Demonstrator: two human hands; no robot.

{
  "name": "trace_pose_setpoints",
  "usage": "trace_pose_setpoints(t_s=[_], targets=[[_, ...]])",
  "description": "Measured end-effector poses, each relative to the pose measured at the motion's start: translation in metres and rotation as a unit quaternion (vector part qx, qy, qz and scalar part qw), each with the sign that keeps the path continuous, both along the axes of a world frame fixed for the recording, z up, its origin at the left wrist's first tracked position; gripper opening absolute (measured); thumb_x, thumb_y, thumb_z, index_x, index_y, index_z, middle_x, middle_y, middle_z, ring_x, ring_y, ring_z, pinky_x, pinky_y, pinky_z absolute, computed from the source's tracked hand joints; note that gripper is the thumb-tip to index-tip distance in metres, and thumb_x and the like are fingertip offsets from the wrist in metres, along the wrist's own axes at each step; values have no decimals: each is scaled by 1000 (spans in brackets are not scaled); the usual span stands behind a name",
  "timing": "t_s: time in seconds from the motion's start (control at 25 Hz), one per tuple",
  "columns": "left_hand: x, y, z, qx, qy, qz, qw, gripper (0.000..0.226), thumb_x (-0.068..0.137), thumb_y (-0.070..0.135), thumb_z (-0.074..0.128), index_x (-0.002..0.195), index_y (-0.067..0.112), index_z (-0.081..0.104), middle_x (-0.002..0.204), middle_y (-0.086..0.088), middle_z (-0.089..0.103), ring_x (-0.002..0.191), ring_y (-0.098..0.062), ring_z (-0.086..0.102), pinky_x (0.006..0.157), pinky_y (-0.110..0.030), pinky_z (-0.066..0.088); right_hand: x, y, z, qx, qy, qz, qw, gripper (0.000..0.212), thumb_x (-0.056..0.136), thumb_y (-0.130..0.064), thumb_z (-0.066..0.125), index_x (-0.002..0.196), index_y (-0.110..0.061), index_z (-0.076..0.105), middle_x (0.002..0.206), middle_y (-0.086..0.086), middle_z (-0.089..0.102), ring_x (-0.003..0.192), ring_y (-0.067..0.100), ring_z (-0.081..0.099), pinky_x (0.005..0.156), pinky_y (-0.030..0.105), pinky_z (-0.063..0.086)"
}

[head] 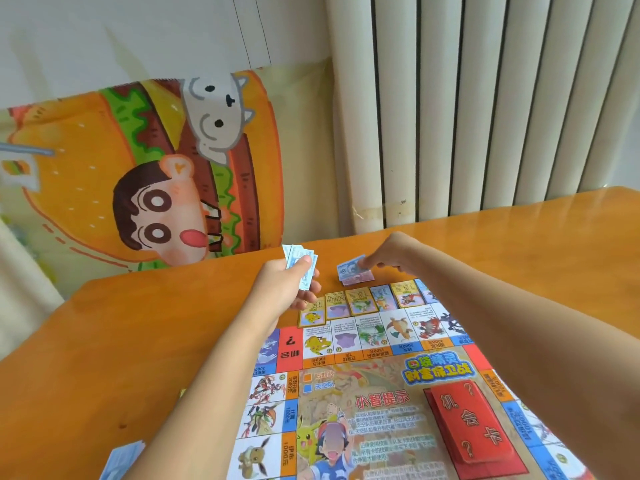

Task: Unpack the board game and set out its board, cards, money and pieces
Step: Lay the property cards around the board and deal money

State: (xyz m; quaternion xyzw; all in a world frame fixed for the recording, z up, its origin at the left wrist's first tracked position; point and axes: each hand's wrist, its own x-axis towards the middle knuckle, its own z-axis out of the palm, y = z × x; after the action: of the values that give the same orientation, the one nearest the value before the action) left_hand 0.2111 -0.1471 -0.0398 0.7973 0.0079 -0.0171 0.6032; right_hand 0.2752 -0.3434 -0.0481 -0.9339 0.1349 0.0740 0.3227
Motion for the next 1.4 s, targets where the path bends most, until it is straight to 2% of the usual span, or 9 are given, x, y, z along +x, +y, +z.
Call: trace_pose_setpoints(t_s=[0.16, 0.28, 0.36, 0.48, 0.56, 0.76, 0.92, 1.08, 1.4], targets=[[-1, 5, -2, 0, 2, 0, 1000, 31, 99, 28, 48, 80, 8, 62, 63, -4, 62, 43, -9, 53, 39, -17, 41, 8, 5, -8, -54, -15, 1, 998, 42, 74, -40, 79, 88, -9, 54, 85, 3, 56, 62, 11, 48, 50, 23, 38], [-2, 8, -4, -2, 2, 1, 1000, 30, 99, 28, 49, 80, 8, 62, 63, -3, 62, 43, -8, 54, 41, -17, 42, 12, 8, -10, -146, -20, 27, 989, 47, 77, -41, 76, 98, -5, 54, 88, 4, 53, 79, 18, 53, 58, 24, 43], [-1, 10, -4, -3, -1, 3, 1000, 30, 98, 28, 49, 81, 8, 63, 63, -3, 62, 43, -8, 54, 41, -17, 42, 12, 12, -5, -204, -38, 98, 973, 45, 84, -29, 70, 119, -6, 58, 96, 6, 56, 89, 21, 55, 59, 24, 46], [-2, 11, -3, -3, -3, 4, 1000, 30, 98, 28, 49, 81, 8, 63, 64, -3, 63, 44, -8, 54, 41, -17, 42, 9, 20, 1, -169, -47, 229, 958, 58, 85, -1, 64, 136, -23, 48, 125, 10, 53, 107, 26, 56, 75, 28, 50], [-3, 10, -4, -3, -2, 1, 1000, 30, 98, 28, 49, 82, 8, 63, 65, -3, 63, 44, -8, 54, 42, -17, 42, 9, 24, 3, -193, -33, 299, 934, 60, 85, 0, 64, 135, -28, 48, 136, 8, 48, 116, 27, 53, 86, 32, 49], [-3, 14, -5, 2, -3, 0, 1000, 30, 98, 29, 49, 82, 8, 63, 65, -3, 63, 44, -8, 55, 41, -17, 42, 16, 28, -4, -254, -15, 350, 901, 55, 85, 2, 61, 131, -27, 52, 135, 4, 48, 115, 26, 51, 89, 34, 48], [-2, 17, -6, -1, 0, 0, 1000, 30, 98, 28, 49, 81, 8, 63, 64, -3, 63, 44, -8, 54, 41, -18, 41, 17, 26, -8, -252, -26, 356, 900, 62, 83, 13, 47, 128, -28, 55, 132, 6, 49, 115, 28, 52, 92, 42, 50], [-3, 16, -7, 0, 4, -4, 1000, 30, 98, 28, 49, 82, 8, 63, 64, -3, 63, 45, -9, 54, 42, -18, 41, 19, 25, -10, -244, -33, 360, 900, 56, 84, 10, 52, 125, -28, 57, 130, 3, 50, 114, 26, 51, 91, 40, 51], [-9, 10, -4, -13, 11, -13, 1000, 31, 99, 26, 48, 80, 7, 62, 62, -4, 62, 42, -8, 54, 40, -17, 42, 16, 24, -17, -227, -66, 334, 912, 52, 87, 10, 43, 118, -28, 59, 122, 4, 49, 102, 20, 48, 85, 36, 48]])
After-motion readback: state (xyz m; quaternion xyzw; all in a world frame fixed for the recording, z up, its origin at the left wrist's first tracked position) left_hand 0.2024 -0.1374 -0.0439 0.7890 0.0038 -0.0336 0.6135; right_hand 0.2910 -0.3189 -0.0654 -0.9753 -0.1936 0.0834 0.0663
